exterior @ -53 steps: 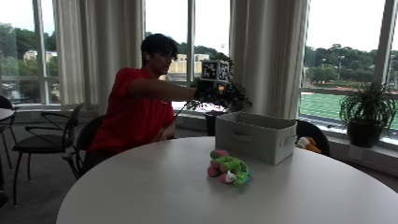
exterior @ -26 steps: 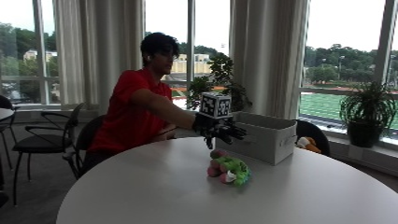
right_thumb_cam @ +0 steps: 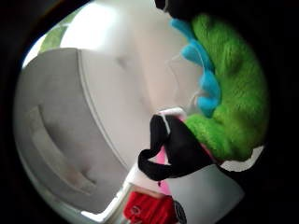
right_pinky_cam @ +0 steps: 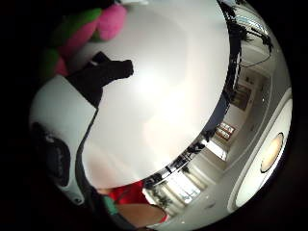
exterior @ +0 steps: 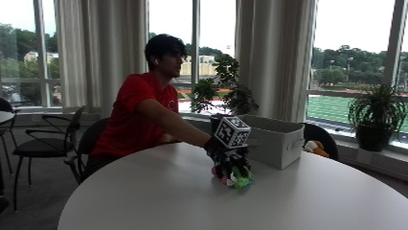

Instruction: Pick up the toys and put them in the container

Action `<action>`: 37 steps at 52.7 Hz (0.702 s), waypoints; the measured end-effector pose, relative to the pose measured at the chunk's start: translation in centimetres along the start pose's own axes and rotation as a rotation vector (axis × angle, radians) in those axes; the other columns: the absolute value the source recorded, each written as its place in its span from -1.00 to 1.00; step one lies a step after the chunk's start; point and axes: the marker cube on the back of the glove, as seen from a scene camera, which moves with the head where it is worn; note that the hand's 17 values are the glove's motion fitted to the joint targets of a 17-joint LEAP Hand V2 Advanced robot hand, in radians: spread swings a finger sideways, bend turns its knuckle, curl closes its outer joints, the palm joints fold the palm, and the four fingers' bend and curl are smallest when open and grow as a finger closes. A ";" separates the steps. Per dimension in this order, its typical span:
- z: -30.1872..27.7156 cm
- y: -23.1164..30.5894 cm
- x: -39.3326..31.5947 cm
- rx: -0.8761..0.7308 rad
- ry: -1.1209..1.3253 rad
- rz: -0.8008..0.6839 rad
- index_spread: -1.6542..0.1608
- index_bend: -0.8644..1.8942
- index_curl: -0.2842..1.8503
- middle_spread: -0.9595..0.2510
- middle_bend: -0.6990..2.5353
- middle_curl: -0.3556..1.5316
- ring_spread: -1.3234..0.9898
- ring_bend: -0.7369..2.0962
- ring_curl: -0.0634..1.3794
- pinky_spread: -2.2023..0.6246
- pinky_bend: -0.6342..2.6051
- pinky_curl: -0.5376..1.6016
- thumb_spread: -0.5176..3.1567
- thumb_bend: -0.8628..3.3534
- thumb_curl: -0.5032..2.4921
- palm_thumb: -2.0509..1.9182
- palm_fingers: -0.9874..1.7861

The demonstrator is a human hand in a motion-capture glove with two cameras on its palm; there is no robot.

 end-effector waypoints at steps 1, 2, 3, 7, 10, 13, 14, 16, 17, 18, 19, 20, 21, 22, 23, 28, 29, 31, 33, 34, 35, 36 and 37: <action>0.0 0.0 -0.1 0.009 -0.009 0.006 0.40 -0.24 -0.59 0.57 -0.54 -0.46 0.20 -0.25 -0.42 0.58 0.32 -0.13 -0.15 -0.59 -0.48 0.05 -0.41; 0.0 0.0 -0.2 0.018 -0.018 0.009 0.40 -0.24 -0.59 0.57 -0.54 -0.47 0.20 -0.24 -0.42 0.57 0.32 -0.13 -0.14 -0.59 -0.48 0.06 -0.39; 0.0 0.0 -0.3 0.026 -0.027 0.012 0.38 -0.19 -0.56 0.55 -0.54 -0.47 0.19 -0.18 -0.38 0.53 0.29 -0.15 -0.11 -0.57 -0.47 0.09 -0.29; 0.1 0.1 -0.4 0.057 -0.046 0.013 0.37 -0.16 -0.55 0.51 -0.54 -0.52 0.11 -0.01 -0.34 0.41 0.30 -0.17 -0.06 -0.55 -0.45 0.14 -0.04; 0.1 0.2 -0.4 0.097 -0.030 0.018 0.36 -0.13 -0.52 0.48 -0.54 -0.53 0.06 0.05 -0.30 0.36 0.29 -0.17 -0.03 -0.53 -0.45 0.16 0.01; 0.3 0.4 -0.5 0.167 0.011 0.030 0.36 -0.09 -0.50 0.42 -0.51 -0.54 0.00 0.11 -0.26 0.32 0.29 -0.17 0.00 -0.51 -0.43 0.21 0.10; 0.4 0.4 -0.5 0.193 0.026 0.033 0.36 -0.09 -0.49 0.41 -0.51 -0.54 -0.01 0.11 -0.25 0.31 0.29 -0.17 0.00 -0.51 -0.43 0.21 0.11; 0.4 0.4 -0.5 0.242 0.053 0.033 0.35 -0.09 -0.47 0.38 -0.49 -0.53 -0.04 0.14 -0.22 0.30 0.28 -0.16 0.01 -0.50 -0.42 0.24 0.13; 0.4 0.3 -0.4 0.266 0.066 0.031 0.36 -0.09 -0.46 0.37 -0.49 -0.53 -0.05 0.15 -0.21 0.29 0.28 -0.16 0.02 -0.49 -0.41 0.25 0.14; 0.4 0.3 -0.3 0.289 0.079 0.027 0.35 -0.09 -0.46 0.36 -0.48 -0.53 -0.06 0.16 -0.20 0.28 0.27 -0.17 0.02 -0.48 -0.40 0.26 0.16; 0.3 0.2 -0.2 0.310 0.090 0.022 0.36 -0.10 -0.46 0.34 -0.46 -0.52 -0.07 0.18 -0.20 0.28 0.26 -0.17 0.02 -0.48 -0.39 0.27 0.18; 0.3 0.2 -0.2 0.329 0.100 0.019 0.35 -0.09 -0.45 0.32 -0.45 -0.51 -0.09 0.18 -0.20 0.27 0.24 -0.18 0.01 -0.48 -0.38 0.29 0.20; 0.3 0.2 -0.2 0.345 0.107 0.016 0.35 -0.10 -0.45 0.32 -0.46 -0.51 -0.10 0.18 -0.20 0.27 0.24 -0.17 0.01 -0.48 -0.38 0.29 0.20; 0.3 0.2 -0.2 0.360 0.111 0.013 0.35 -0.10 -0.44 0.29 -0.42 -0.49 -0.11 0.18 -0.19 0.26 0.22 -0.18 -0.01 -0.47 -0.37 0.30 0.24; 0.3 0.2 -0.2 0.374 0.114 0.011 0.35 -0.11 -0.44 0.29 -0.45 -0.50 -0.12 0.18 -0.20 0.26 0.22 -0.18 0.00 -0.48 -0.37 0.30 0.22; 0.0 0.4 0.0 0.417 0.120 -0.016 0.33 -0.07 -0.41 0.14 -0.37 -0.45 -0.17 0.18 -0.21 0.24 0.13 -0.20 -0.10 -0.48 -0.32 0.34 0.38; -0.1 0.5 0.1 0.421 0.123 -0.025 0.33 -0.07 -0.40 0.13 -0.37 -0.44 -0.18 0.18 -0.21 0.24 0.12 -0.21 -0.11 -0.48 -0.31 0.34 0.39; -0.4 0.8 0.2 0.427 0.124 -0.042 0.33 -0.05 -0.39 0.08 -0.35 -0.42 -0.20 0.17 -0.22 0.23 0.10 -0.21 -0.14 -0.48 -0.29 0.36 0.43; -0.7 1.1 0.2 0.429 0.119 -0.053 0.32 -0.03 -0.37 0.04 -0.33 -0.40 -0.21 0.17 -0.21 0.23 0.07 -0.21 -0.17 -0.49 -0.28 0.36 0.46; -0.8 1.4 0.2 0.431 0.113 -0.055 0.32 -0.03 -0.36 0.03 -0.33 -0.40 -0.21 0.17 -0.22 0.23 0.07 -0.21 -0.19 -0.49 -0.27 0.37 0.47; -1.0 1.6 0.2 0.434 0.108 -0.056 0.32 -0.03 -0.35 0.01 -0.32 -0.39 -0.21 0.17 -0.21 0.23 0.06 -0.21 -0.20 -0.49 -0.26 0.37 0.48; -1.2 1.9 0.2 0.439 0.102 -0.057 0.31 -0.02 -0.34 0.00 -0.31 -0.38 -0.21 0.18 -0.20 0.23 0.05 -0.21 -0.21 -0.49 -0.25 0.37 0.50; -1.5 2.3 0.2 0.444 0.096 -0.057 0.31 -0.02 -0.33 -0.01 -0.29 -0.37 -0.21 0.18 -0.21 0.23 0.04 -0.20 -0.22 -0.49 -0.25 0.38 0.51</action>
